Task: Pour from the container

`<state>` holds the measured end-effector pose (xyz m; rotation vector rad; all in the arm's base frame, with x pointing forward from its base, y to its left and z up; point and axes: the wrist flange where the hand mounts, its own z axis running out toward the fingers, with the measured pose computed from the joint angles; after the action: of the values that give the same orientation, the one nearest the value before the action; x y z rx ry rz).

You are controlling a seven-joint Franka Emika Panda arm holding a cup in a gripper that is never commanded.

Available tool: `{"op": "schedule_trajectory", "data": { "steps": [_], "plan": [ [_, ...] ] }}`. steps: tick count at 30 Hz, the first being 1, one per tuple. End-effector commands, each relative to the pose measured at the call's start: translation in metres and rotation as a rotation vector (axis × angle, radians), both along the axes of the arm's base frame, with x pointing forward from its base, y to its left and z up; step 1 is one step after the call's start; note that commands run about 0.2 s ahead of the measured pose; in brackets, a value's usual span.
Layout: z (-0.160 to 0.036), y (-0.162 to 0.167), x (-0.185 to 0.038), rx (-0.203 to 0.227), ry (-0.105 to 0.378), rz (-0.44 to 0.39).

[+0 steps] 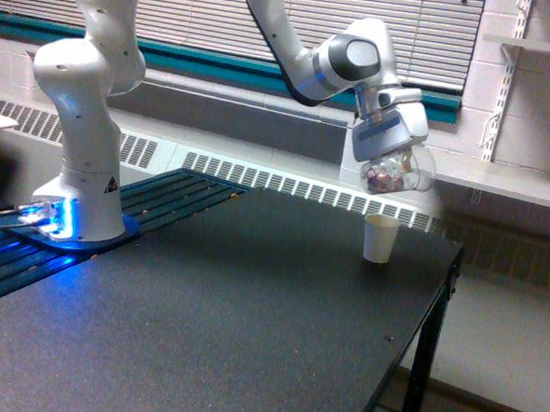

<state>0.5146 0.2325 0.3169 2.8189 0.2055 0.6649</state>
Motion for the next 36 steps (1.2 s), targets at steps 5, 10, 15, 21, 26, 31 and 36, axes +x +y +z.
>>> {"op": "schedule_trajectory", "data": {
  "steps": [5,10,15,21,26,31,36],
  "plan": [
    [-0.022,0.014,-0.039,-0.069,-0.021,0.112],
    [-0.029,0.012,-0.052,-0.097,-0.023,0.145],
    [-0.036,0.007,-0.062,-0.115,-0.013,0.152],
    [-0.039,0.007,-0.070,-0.122,-0.003,0.166],
    [-0.042,0.008,-0.073,-0.136,0.008,0.180],
    [-0.045,0.011,-0.074,-0.147,0.018,0.200],
    [-0.048,0.016,-0.073,-0.159,0.033,0.215]
  ]
}}
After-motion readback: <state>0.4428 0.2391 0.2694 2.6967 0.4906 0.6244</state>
